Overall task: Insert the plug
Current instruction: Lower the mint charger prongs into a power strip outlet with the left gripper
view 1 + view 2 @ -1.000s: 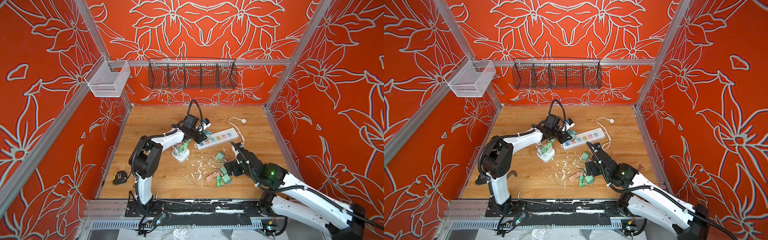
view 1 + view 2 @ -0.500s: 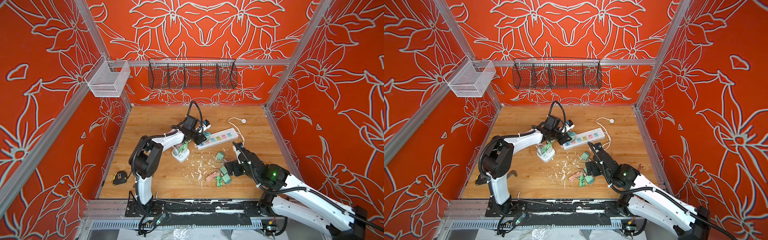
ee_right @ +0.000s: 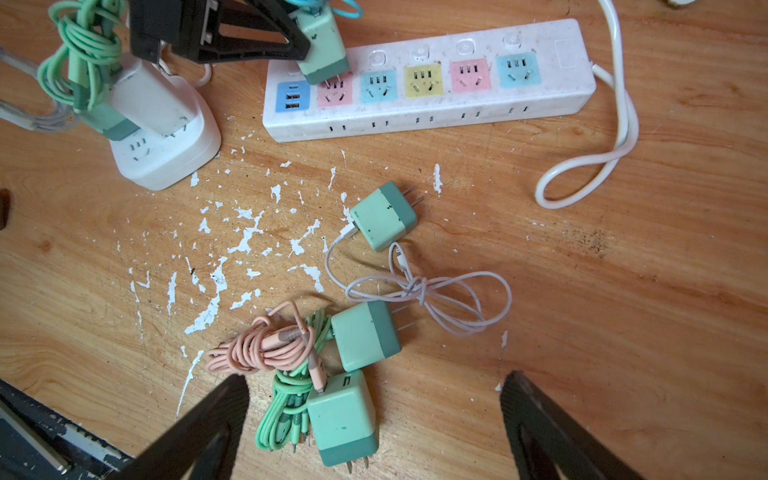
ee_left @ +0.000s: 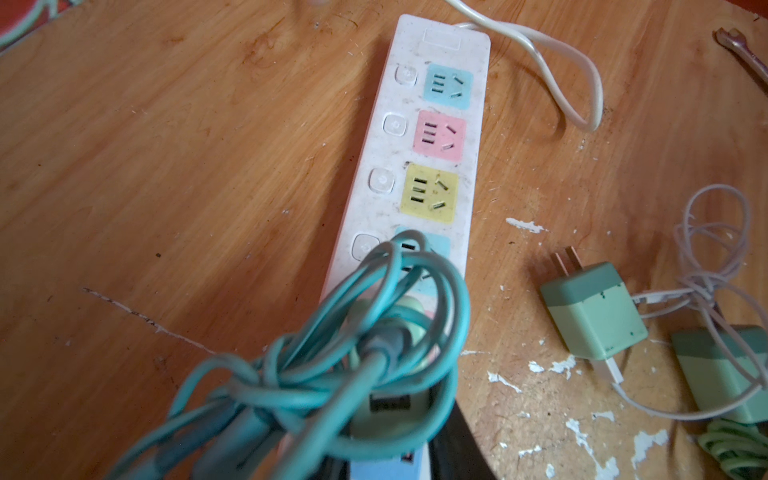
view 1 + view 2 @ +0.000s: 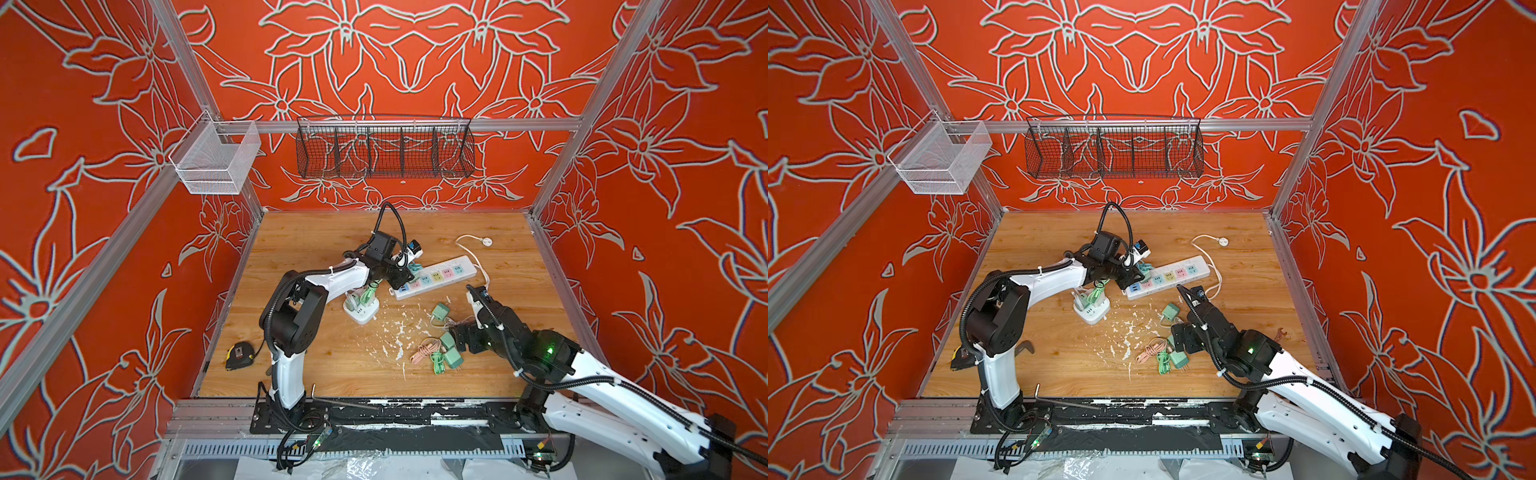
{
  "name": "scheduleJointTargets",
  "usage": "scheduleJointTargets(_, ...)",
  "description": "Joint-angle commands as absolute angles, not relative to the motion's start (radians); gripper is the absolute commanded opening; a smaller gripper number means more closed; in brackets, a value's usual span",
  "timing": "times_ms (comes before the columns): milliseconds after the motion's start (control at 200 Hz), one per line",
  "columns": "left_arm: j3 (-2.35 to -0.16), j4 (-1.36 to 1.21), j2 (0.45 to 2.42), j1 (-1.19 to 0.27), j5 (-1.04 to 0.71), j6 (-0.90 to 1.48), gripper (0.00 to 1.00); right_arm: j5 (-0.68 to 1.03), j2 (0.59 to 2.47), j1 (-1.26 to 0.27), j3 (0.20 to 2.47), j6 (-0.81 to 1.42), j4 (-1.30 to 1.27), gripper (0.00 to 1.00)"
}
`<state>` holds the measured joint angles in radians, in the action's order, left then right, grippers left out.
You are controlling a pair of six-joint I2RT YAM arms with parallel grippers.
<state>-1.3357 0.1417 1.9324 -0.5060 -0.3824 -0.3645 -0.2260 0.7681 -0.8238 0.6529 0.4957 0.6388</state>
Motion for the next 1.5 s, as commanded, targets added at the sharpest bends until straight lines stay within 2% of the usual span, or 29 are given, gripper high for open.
scheduleJointTargets(0, -1.361, 0.158, 1.965, -0.512, -0.392, -0.413, 0.00, -0.239, 0.756, -0.818, 0.637, 0.516, 0.634, 0.97)
scheduleJointTargets(350, -1.434, 0.325, 2.014, -0.514, -0.372, -0.517, 0.00, -0.236, 0.761, -0.819, 0.636, 0.511, 0.620, 0.98)
scheduleJointTargets(726, -1.414, 0.331, 2.045, -0.514, -0.293, -0.571, 0.00, -0.230, 0.775, -0.819, 0.636, 0.508, 0.604, 0.98)
scheduleJointTargets(971, -1.468, 0.382, 2.088, -0.513, -0.280, -0.554, 0.00, -0.229, 0.781, -0.819, 0.639, 0.507, 0.609, 0.98)
scheduleJointTargets(1156, -1.572, 0.511, 2.155, -0.509, -0.302, -0.533, 0.00, -0.228, 0.779, -0.817, 0.639, 0.509, 0.611, 0.97)
scheduleJointTargets(1496, -1.607, 0.562, 2.183, -0.509, -0.288, -0.483, 0.00, -0.225, 0.773, -0.818, 0.637, 0.509, 0.611, 0.97)
